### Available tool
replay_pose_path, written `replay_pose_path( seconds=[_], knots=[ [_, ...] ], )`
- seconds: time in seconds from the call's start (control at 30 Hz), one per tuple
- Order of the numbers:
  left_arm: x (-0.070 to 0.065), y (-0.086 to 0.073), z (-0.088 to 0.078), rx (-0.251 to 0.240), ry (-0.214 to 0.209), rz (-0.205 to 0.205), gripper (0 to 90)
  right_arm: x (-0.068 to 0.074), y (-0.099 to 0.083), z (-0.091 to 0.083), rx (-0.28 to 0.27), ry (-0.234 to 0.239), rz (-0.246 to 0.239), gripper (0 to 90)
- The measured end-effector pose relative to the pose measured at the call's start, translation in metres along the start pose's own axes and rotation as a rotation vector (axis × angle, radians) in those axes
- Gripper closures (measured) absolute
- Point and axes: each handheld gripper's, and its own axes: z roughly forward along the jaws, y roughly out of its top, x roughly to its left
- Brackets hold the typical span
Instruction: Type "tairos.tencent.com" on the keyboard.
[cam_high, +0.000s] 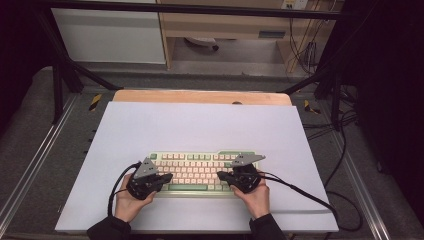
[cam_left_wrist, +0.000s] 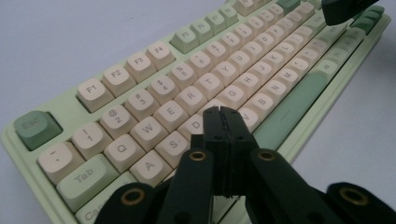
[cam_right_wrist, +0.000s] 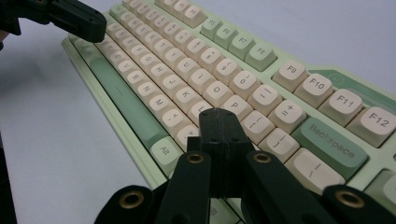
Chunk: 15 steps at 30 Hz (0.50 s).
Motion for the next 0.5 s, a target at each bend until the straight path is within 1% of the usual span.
replay_pose_path(
  seconds=[0.17,0.5],
  knots=[
    [0.0030,-0.0021,-0.0045,-0.006,0.003,-0.012,89.4,-0.0001,0.0009,-0.0003,-0.008,0.004,0.006,90.0],
    [0.0101,-0.0070,-0.0109,-0.012,0.010,-0.024,89.4,0.0002,0.0064,-0.0010,-0.026,0.007,0.029,90.0]
  ],
)
